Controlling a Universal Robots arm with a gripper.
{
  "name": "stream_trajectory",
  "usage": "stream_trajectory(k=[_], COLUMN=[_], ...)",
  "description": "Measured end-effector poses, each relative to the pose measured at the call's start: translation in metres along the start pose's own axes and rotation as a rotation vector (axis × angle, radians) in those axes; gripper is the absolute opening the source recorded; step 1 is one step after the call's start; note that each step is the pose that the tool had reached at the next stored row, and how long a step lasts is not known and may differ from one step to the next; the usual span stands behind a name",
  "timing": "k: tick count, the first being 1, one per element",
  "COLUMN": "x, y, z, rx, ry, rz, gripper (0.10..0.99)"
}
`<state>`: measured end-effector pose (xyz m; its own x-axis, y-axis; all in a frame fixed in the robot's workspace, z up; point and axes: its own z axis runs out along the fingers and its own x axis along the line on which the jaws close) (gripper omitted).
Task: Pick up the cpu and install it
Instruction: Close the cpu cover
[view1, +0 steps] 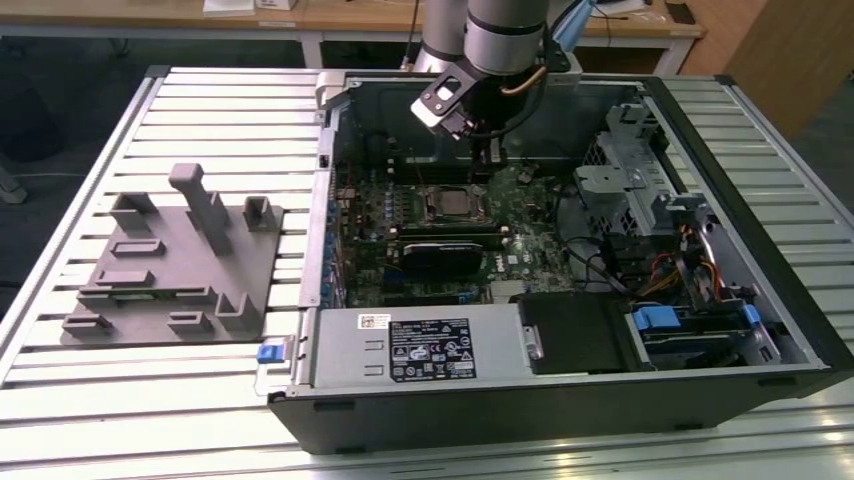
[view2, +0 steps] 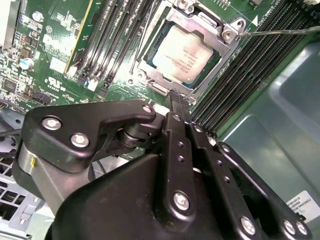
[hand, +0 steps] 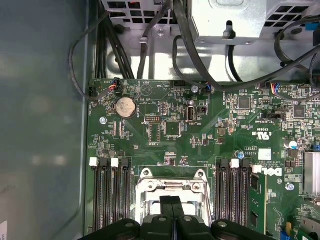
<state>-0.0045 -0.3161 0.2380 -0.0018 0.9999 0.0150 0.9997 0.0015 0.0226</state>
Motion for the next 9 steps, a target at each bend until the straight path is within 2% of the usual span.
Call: stream_trajectory(k=[2, 9], x=[0.0000, -0.0009], y=[-0.0001, 0.0000], z=[0.0009, 0.0014], rx=[0.003, 0.004], ry=[-0.0001, 0.0000], rz=[0.000, 0.000], gripper=[0.106, 0.106])
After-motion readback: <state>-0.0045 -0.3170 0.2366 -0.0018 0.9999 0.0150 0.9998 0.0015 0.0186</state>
